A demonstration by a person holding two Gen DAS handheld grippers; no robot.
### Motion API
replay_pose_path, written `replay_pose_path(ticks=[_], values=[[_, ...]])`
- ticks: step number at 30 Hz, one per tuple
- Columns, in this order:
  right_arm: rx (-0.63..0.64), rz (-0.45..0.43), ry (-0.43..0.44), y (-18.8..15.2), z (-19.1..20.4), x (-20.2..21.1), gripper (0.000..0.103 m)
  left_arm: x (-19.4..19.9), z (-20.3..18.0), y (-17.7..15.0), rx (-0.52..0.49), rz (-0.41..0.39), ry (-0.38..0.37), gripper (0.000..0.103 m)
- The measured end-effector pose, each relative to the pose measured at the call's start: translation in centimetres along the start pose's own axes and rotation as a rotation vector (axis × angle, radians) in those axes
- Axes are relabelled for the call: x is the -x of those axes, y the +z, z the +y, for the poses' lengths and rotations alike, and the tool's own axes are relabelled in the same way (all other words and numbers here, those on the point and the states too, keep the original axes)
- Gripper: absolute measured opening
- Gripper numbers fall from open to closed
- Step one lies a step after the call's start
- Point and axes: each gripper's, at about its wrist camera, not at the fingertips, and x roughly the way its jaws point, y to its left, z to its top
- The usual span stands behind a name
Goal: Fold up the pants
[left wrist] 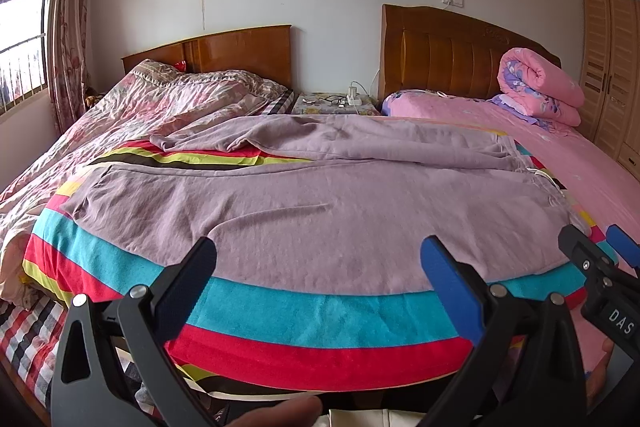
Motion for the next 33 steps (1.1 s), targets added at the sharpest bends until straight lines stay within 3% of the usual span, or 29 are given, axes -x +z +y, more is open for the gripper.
replay_pose_path(ticks=[33], values=[[-0.003, 0.012, -0.006, 0.23, 0.06, -0.17, 0.099, -0.54, -0.08, 0.66, -0.008, 0.027, 0.032, 0.102]])
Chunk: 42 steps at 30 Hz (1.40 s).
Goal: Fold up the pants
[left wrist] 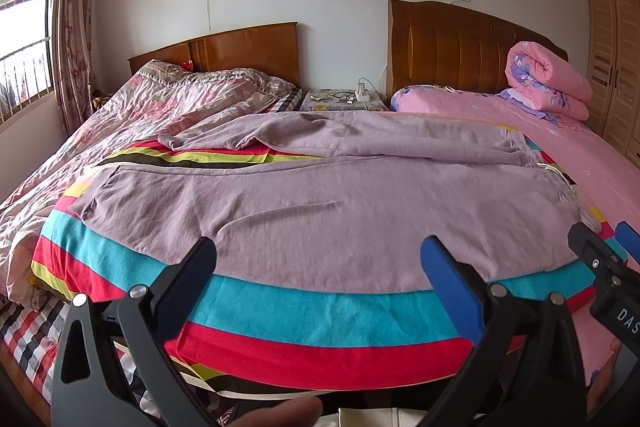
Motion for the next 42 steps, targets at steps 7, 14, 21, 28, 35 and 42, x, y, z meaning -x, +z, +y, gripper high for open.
replay_pose_path(ticks=[7, 14, 21, 28, 35, 42], values=[[0.000, 0.009, 0.004, -0.2, 0.2, -0.1, 0.099, -0.1, 0.0, -0.1, -0.003, 0.004, 0.000, 0.102], [0.011, 0.026, 0.001, -0.1, -0.3, -0.9, 0.099, -1.4, -0.1, -0.5, -0.028, 0.032, 0.024, 0.102], [0.057, 0.039, -0.019, 4.8, -2.6, -5.9, 0.099, -5.3, -1.1, 2.6, -0.141, 0.045, -0.011, 0.102], [0.150, 0.103, 0.050, 15.5, -7.0, -18.4, 0.099, -13.3, 1.0, 12.2, 0.033, 0.121, -0.130, 0.102], [0.218, 0.359, 0.189, 21.8, -10.1, -38.2, 0.099, -26.4, 4.5, 15.4, 0.326, 0.500, -0.373, 0.102], [0.465, 0.499, 0.394, 22.6, -4.2, -49.0, 0.099, -30.1, 4.8, 15.3, 0.425, 0.487, -0.475, 0.102]])
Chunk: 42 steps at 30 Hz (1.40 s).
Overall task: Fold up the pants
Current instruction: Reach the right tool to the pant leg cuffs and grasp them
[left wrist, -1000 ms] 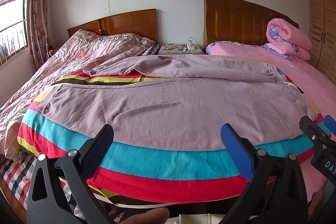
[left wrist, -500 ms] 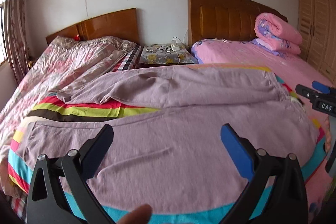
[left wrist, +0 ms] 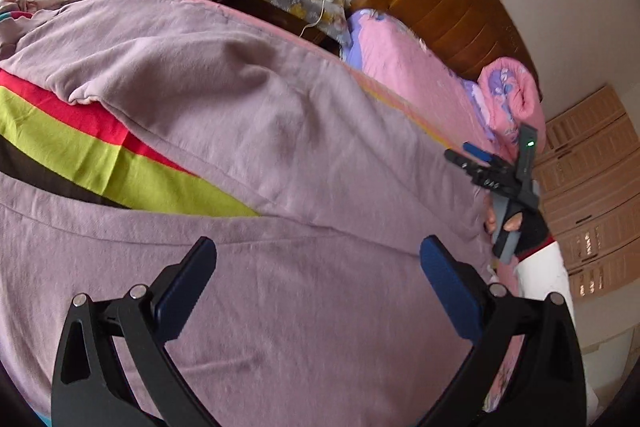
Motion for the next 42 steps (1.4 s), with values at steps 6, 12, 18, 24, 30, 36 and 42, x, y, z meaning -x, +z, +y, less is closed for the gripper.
replay_pose_path(ticks=[6, 12, 18, 24, 30, 36, 42], values=[[0.083, 0.117, 0.111, 1.7, 1.1, -4.9, 0.081, -0.3, 0.1, 1.2, 0.078, -0.095, -0.099, 0.102], [0.140, 0.043, 0.056, 0.3, 3.7, -1.7, 0.018, 0.2, -1.8, 1.2, -0.069, -0.111, 0.088, 0.102], [0.181, -0.162, -0.090, -5.0, 11.1, 8.3, 0.014, 0.4, -2.0, 2.8, 0.003, -0.079, 0.034, 0.102], [0.082, -0.297, -0.157, -15.6, 20.0, 16.2, 0.014, 0.1, -0.9, 2.3, 0.101, -0.046, -0.034, 0.102], [-0.218, -0.243, -0.115, -22.8, 22.0, 15.7, 0.064, -3.9, 0.1, 0.7, 0.055, 0.070, 0.009, 0.083], [-0.404, -0.293, -0.113, -25.8, 20.1, 19.1, 0.077, -3.8, 1.8, -0.4, 0.061, 0.053, -0.021, 0.070], [-0.646, -0.297, -0.140, -30.5, 16.0, 21.2, 0.071, -3.4, 2.9, -0.7, 0.044, 0.030, -0.037, 0.070]])
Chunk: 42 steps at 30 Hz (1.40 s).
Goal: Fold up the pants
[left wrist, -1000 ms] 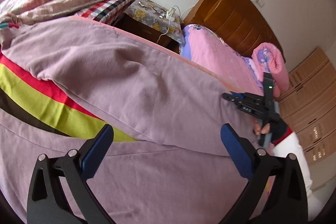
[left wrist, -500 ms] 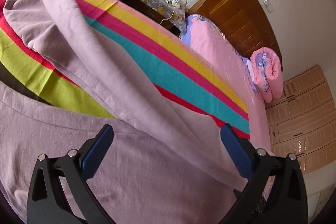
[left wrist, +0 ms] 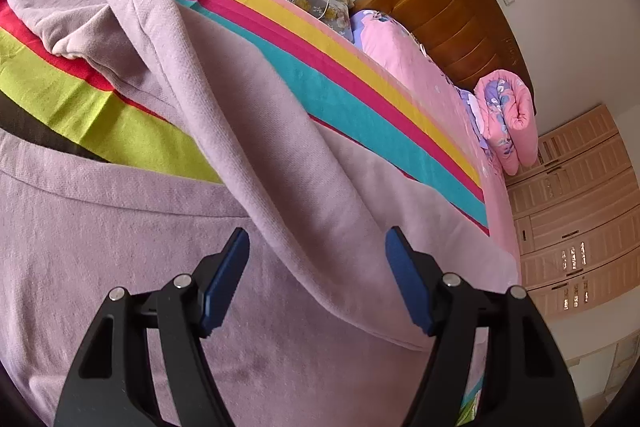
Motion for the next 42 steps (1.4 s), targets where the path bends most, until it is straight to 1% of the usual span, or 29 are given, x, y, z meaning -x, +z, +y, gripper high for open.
replay_pose_path(ticks=[2, 5, 8, 10, 11, 13, 15, 16, 18, 19, 20, 21, 22, 23, 24, 25, 26, 27, 29, 31, 33, 35, 37, 39, 41, 42], values=[[-0.097, -0.015, -0.011, 0.1, -2.4, 0.3, 0.068, -0.3, 0.0, 0.3, -0.006, -0.006, -0.003, 0.070], [-0.255, -0.049, 0.006, 0.4, -5.7, 0.6, 0.065, 0.0, 0.4, 0.4, -0.005, -0.023, 0.019, 0.070], [-0.380, -0.038, 0.026, 0.6, -8.2, -0.2, 0.062, 0.1, 1.1, 0.7, 0.027, -0.029, 0.027, 0.070], [-0.415, -0.041, 0.030, 0.9, -9.1, -0.7, 0.056, -0.1, 1.5, 0.9, 0.037, -0.032, 0.038, 0.070], [-0.423, -0.043, 0.036, 1.3, -9.4, -1.0, 0.056, -0.2, 1.7, 0.9, 0.035, -0.036, 0.046, 0.070], [-0.423, -0.059, 0.027, 2.2, -9.6, -1.1, 0.055, -0.3, 1.8, 1.1, 0.033, -0.039, 0.051, 0.070], [-0.426, -0.061, -0.035, 3.2, -10.4, -1.0, 0.055, -0.4, 1.7, 1.4, 0.030, -0.040, 0.056, 0.070], [-0.440, -0.032, -0.054, 3.6, -10.8, -1.4, 0.055, -0.5, 1.6, 1.6, 0.028, -0.042, 0.059, 0.070], [-0.459, 0.025, -0.039, 3.8, -11.5, -2.4, 0.055, -0.6, 1.5, 1.9, 0.024, -0.048, 0.063, 0.070], [-0.456, 0.036, -0.035, 3.9, -11.5, -2.7, 0.055, -0.6, 1.4, 2.0, 0.024, -0.050, 0.066, 0.069], [-0.439, 0.043, -0.030, 3.9, -11.5, -3.0, 0.055, -0.9, 1.3, 2.2, 0.025, -0.050, 0.068, 0.064], [-0.421, 0.045, -0.026, 4.2, -11.4, -3.2, 0.049, -1.1, 1.4, 2.3, 0.026, -0.045, 0.062, 0.055], [-0.415, 0.050, -0.021, 4.6, -11.4, -3.5, 0.042, -1.3, 1.5, 2.3, 0.030, -0.037, 0.054, 0.053], [-0.419, 0.054, -0.011, 4.8, -11.5, -3.8, 0.042, -1.4, 1.6, 2.3, 0.034, -0.034, 0.051, 0.051], [-0.425, 0.055, -0.001, 5.1, -11.6, -4.2, 0.037, -1.5, 1.5, 2.3, 0.034, -0.033, 0.050, 0.046], [-0.424, 0.055, 0.000, 5.2, -11.7, -4.5, 0.025, -1.7, 1.3, 2.4, 0.027, -0.032, 0.048, 0.041], [-0.419, 0.052, -0.020, 5.4, -11.8, -4.6, 0.022, -1.7, 1.2, 2.4, 0.019, -0.031, 0.047, 0.029], [-0.418, 0.034, -0.020, 5.4, -11.8, -4.4, 0.018, -1.5, 1.4, 2.3, 0.010, -0.039, 0.055, 0.019], [-0.400, -0.021, -0.010, 5.7, -11.2, -3.3, 0.017, -0.9, 1.1, 2.7, -0.010, -0.058, 0.052, 0.010], [-0.358, -0.056, -0.012, 6.3, -10.5, -2.2, 0.016, -0.2, 0.3, 3.3, -0.039, -0.067, 0.029, 0.009], [-0.310, -0.078, -0.012, 8.4, -9.5, -1.6, 0.015, 0.6, -1.3, 4.6, -0.084, -0.076, 0.028, 0.008], [-0.261, -0.100, -0.015, 11.8, -8.5, -1.4, 0.015, 1.6, -3.2, 6.7, -0.117, -0.090, 0.027, 0.008], [-0.228, -0.123, -0.012, 15.1, -7.7, -1.3, 0.015, 3.2, -4.7, 8.4, -0.122, -0.122, 0.023, 0.008], [-0.232, -0.156, 0.000, 17.7, -7.3, -0.8, 0.015, 5.8, -6.1, 9.5, -0.117, -0.168, -0.009, 0.008], [-0.233, -0.191, 0.021, 18.8, -6.8, 0.5, 0.015, 9.2, -6.8, 8.7, -0.135, -0.216, -0.055, 0.008], [-0.228, -0.205, 0.034, 18.4, -6.9, 1.5, 0.015, 11.1, -7.1, 7.5, -0.161, -0.237, -0.079, 0.008]])
